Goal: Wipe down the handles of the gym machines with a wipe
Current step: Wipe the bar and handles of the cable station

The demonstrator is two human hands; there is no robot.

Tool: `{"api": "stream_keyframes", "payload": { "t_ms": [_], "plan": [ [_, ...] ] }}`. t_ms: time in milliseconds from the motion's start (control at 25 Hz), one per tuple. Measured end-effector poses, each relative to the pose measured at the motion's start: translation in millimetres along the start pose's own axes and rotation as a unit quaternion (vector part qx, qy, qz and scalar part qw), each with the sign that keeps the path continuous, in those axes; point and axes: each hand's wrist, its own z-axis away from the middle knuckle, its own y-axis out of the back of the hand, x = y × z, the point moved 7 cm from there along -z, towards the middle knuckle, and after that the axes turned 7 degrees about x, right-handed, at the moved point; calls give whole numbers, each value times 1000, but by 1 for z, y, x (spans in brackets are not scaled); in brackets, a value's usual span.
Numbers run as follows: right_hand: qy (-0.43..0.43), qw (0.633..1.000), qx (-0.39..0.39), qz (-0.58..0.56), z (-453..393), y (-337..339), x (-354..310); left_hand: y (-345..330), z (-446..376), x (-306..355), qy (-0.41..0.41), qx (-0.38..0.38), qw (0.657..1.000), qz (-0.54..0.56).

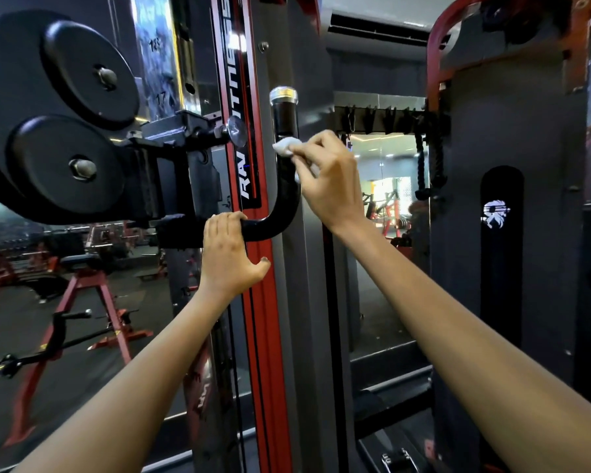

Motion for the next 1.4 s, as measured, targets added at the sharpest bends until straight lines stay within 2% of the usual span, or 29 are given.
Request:
{"api": "stream_keyframes", "payload": {
  "t_ms": [160, 400, 520, 600, 680, 800, 960, 1120, 1280, 1320, 1400],
  "plan": [
    [28, 998, 6, 61, 33, -9, -25, 0, 0, -2, -19, -13, 1000, 19],
    [66, 977, -110, 171, 87, -46, -57, 1, -1, -10, -20, -27, 996, 87],
    [122, 968, -160, 149, 97, -62, -68, 2, -2, -11, -43, -34, 994, 93],
    [167, 961, -178, 131, 98, -52, -64, 1, -1, -12, -29, -37, 995, 92],
    [163, 967, -142, 133, 86, -28, -52, 2, 0, -13, -10, -38, 995, 88],
    [85, 984, -77, 133, 45, -1, -33, 2, 0, -8, -1, -47, 997, 63],
    [-18, 998, 6, 62, -9, 2, -9, 3, -2, -5, 11, -74, 996, 37],
    [-2, 1000, -11, 4, 29, -5, -16, 3, -2, -5, 32, -80, 996, 16],
    [-30, 995, -57, -77, 66, -1, -4, 5, -2, 1, 62, -86, 994, -3],
    [-37, 994, -53, -93, 60, 2, 2, 6, -3, 2, 71, -90, 993, -8],
    [-57, 993, 4, -107, 34, 11, 16, 7, -3, 4, 93, -100, 990, -20]
  ]
}}
